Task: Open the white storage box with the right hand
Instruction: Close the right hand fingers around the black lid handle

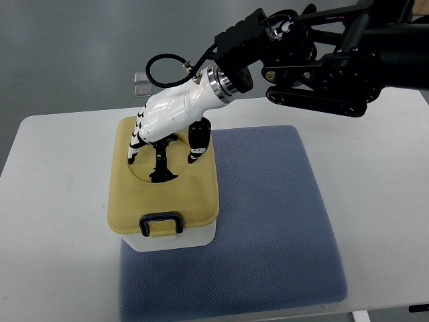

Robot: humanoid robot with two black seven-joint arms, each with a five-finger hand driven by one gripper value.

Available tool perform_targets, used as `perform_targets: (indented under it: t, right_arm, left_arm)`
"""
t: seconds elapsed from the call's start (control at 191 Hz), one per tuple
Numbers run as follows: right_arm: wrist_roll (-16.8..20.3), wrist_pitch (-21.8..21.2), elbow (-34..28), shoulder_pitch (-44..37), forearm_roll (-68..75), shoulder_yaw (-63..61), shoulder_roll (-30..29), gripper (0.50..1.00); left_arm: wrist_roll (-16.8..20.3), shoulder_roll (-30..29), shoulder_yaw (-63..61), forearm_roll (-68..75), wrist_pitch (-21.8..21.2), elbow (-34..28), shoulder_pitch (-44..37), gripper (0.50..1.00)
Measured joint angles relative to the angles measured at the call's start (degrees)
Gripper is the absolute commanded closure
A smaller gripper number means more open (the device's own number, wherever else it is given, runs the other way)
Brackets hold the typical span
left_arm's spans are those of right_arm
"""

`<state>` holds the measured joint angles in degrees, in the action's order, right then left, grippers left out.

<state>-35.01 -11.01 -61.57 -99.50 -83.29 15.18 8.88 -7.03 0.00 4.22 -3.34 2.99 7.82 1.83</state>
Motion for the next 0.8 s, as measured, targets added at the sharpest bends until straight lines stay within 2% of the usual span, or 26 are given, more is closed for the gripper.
perform_targets:
  t: [0.152, 0.298, 0.544, 0.8]
  right_arm:
    - [0.0, 0.6, 0.2, 0.2, -0.1, 0.2, -0.1, 0.769]
    - [0.3, 1.4, 0.5, 0.7, -0.1, 0.2, -0.3, 0.781]
    - [0.6, 1.6, 0.6, 1.0, 0.0, 0.1, -0.5, 0.997]
    - [0.7, 1.6, 0.7, 1.1, 0.3, -0.4, -0.5, 1.0]
  left_arm:
    - [0.0, 0.0, 0.0, 0.0, 0.0, 0.0, 0.0, 0.5]
    - [0.0, 0.0, 0.0, 0.0, 0.0, 0.0, 0.0, 0.5]
    - [0.0, 0.0, 0.0, 0.0, 0.0, 0.0, 0.0, 0.5]
    - [0.0, 0.0, 0.0, 0.0, 0.0, 0.0, 0.0, 0.5]
